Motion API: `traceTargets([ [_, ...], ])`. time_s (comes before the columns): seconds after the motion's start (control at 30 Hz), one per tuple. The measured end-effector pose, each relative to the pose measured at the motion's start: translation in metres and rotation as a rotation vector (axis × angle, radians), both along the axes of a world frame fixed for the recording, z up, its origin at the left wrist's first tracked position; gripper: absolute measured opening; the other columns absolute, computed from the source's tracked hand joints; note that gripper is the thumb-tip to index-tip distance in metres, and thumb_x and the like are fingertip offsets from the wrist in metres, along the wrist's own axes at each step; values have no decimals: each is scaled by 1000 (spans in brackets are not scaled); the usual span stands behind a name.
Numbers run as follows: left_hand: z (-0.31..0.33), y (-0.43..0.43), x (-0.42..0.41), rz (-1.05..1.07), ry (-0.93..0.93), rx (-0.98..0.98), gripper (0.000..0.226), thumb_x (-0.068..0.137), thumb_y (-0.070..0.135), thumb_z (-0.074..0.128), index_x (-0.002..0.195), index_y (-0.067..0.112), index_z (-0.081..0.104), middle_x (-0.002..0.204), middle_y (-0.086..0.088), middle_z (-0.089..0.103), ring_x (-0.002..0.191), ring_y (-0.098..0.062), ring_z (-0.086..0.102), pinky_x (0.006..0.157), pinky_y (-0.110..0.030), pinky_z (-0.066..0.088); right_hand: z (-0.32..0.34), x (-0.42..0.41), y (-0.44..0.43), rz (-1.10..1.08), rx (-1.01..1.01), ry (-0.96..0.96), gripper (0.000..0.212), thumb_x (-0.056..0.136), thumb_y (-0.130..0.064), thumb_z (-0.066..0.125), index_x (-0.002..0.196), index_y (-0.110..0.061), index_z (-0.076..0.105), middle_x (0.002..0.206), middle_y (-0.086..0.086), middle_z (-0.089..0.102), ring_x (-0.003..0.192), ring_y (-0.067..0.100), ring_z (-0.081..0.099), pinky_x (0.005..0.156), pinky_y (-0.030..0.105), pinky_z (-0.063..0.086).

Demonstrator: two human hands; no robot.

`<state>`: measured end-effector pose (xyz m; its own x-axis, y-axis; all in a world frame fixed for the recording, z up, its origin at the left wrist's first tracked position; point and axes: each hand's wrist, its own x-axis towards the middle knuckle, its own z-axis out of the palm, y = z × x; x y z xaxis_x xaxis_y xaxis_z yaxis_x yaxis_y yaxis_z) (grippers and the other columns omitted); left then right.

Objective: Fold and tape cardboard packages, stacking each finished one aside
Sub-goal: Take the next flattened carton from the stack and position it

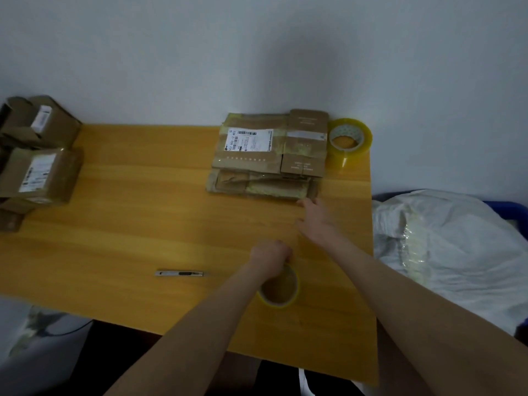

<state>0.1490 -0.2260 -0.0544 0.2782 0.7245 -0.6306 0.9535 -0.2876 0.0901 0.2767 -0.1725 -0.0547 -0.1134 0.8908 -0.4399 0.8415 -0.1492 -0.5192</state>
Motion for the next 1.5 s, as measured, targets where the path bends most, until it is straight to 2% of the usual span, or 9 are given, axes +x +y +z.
traceTargets([
  [0.23,-8,12,29,28,-259,-234,33,85,27,68,115,12,66,117,-10,65,110,-26,59,89,-33,45,16,0,36,-183,105,47,47,95,-21,55,140,-18,41,142,6,37,116,24,50,92,35,46],
  [0.5,21,125,-51,459,-296,492,46,95,21,52,139,16,42,137,-6,46,120,-22,49,92,-35,50,6,-3,102,-747,-41,338,69,88,-37,67,140,-3,38,139,16,46,124,35,48,98,44,46],
  [0.67,5,145,-70,452,-322,442,49,100,37,41,143,13,39,146,-8,41,131,-25,42,108,-45,38,4,-8,116,-969,-30,594,46,88,-33,67,126,-8,58,116,8,65,106,29,61,93,43,51],
  [0.77,8,138,-79,557,-398,462,56,98,39,43,144,9,34,147,-10,37,130,-29,43,105,-47,41,14,-12,115,-949,-77,778,12,92,-15,63,103,-16,61,99,3,68,93,21,65,89,40,54],
  [0.93,57,147,-119,991,-574,676,64,95,35,52,147,8,26,147,-13,33,129,-31,42,103,-45,42,38,-8,88,-883,-57,955,32,93,-12,59,124,-18,56,115,10,67,99,29,66,93,42,52],
  [1.07,99,143,-143,1166,-890,689,67,96,34,53,149,7,23,142,-10,44,125,-24,48,98,-39,46,54,2,55,-750,-73,1054,19,96,-9,53,108,-22,60,103,7,67,82,22,60,62,23,47],
  [1.2,119,120,-151,1286,-1236,558,47,97,25,53,139,8,39,118,-13,62,87,-17,66,67,-26,55,67,7,33,-575,23,837,22,92,-12,61,113,-19,56,113,8,68,97,22,66,85,44,55],
  [1.4,118,56,-133,1130,-1286,506,11,100,25,47,108,20,53,96,-8,66,86,-24,67,70,-36,56,92,11,9,-571,307,871,56,79,-21,77,126,-12,47,113,1,64,101,14,64,84,32,55],
  [1.5,119,32,-126,1062,-1352,401,30,93,33,53,120,20,48,99,-5,67,88,-19,69,71,-32,57,92,14,-7,-468,224,908,61,80,-19,76,131,-15,42,115,0,61,103,14,62,78,24,54],
])
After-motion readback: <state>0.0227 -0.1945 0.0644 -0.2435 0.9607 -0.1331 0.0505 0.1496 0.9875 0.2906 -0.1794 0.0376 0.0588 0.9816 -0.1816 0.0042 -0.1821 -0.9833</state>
